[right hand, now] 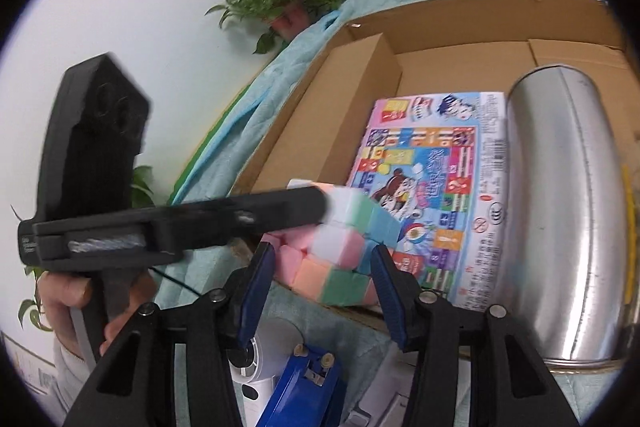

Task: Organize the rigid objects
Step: 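Lower the Rubik's cube into the box and open the left tool, then withdraw the left tool and reach the right tool to the blue stapler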

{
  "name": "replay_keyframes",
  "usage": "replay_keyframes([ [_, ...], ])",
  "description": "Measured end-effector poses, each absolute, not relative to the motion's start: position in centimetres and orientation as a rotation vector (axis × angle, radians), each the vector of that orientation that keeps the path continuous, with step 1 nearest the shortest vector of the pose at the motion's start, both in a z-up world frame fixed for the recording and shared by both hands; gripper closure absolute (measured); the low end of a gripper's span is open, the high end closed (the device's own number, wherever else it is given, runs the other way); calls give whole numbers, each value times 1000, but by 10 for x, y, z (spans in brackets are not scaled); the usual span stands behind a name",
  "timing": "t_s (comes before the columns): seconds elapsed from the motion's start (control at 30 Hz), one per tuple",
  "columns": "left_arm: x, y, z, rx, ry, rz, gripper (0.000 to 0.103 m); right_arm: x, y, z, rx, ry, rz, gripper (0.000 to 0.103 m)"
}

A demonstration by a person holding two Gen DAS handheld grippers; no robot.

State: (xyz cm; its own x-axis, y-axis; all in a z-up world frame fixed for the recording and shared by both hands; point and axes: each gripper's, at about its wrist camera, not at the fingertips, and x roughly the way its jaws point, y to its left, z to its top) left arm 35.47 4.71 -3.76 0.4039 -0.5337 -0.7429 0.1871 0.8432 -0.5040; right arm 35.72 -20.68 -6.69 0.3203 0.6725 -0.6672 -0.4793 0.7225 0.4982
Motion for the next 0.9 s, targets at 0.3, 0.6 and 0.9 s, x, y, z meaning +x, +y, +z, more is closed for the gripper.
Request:
replay_keyframes([
  [0.3,349,52,-45,-410,1055,-468,62,362,-220,-73,303,977,791,61],
  [0.6,299,50,-1,-207,872,-377,29,325,-239,-46,177,920,618,33],
  [0.9,175,44,20,-130,601,-198,0,235,-279,-52,84,768,381,0],
])
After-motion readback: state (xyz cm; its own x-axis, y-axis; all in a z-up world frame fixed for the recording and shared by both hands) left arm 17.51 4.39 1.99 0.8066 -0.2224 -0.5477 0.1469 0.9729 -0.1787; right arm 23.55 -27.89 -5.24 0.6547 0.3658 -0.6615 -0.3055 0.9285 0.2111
